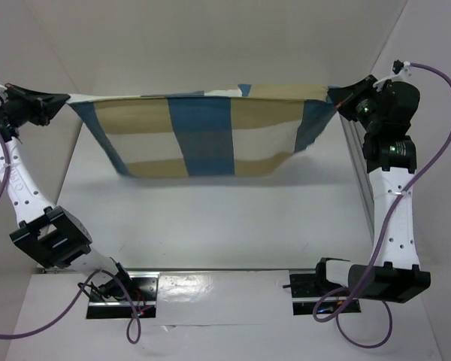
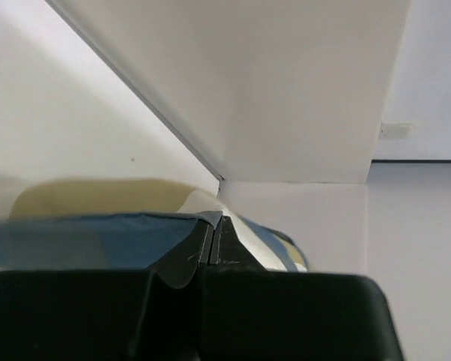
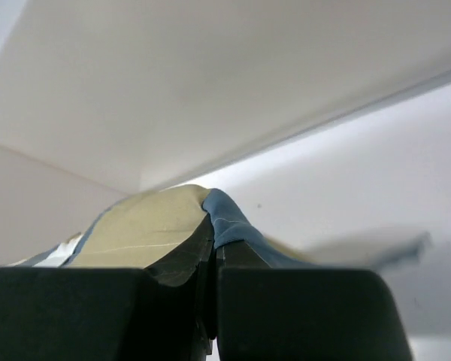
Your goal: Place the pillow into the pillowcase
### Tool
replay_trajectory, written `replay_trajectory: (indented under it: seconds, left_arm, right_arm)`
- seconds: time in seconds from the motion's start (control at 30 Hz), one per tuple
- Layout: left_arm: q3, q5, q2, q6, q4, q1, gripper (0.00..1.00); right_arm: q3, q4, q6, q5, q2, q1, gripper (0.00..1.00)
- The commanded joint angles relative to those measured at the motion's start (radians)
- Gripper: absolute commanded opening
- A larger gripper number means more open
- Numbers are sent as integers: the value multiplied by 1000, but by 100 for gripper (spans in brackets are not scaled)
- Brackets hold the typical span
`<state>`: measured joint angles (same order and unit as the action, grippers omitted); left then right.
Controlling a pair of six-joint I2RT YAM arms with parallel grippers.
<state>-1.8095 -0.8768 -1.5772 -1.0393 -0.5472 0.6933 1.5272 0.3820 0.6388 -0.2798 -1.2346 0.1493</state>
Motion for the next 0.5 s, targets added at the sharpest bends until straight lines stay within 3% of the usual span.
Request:
replay_trajectory:
  seconds: [0.0, 0.13, 0.27, 0.47]
  left_arm:
    - [21, 84, -21, -71, 125, 84, 0]
    - [65, 93, 3, -19, 125, -3, 0]
    - [12, 69, -87, 36, 86, -98, 0]
    - [-56, 70, -14, 48, 59, -55, 0]
  right_arm:
    - [-44, 63, -44, 213, -22, 75, 0]
    - [-139, 2, -33, 138, -38, 75, 0]
    - [-150, -25, -8, 67, -97, 75, 0]
    - [-6, 58, -50, 117, -22, 75, 0]
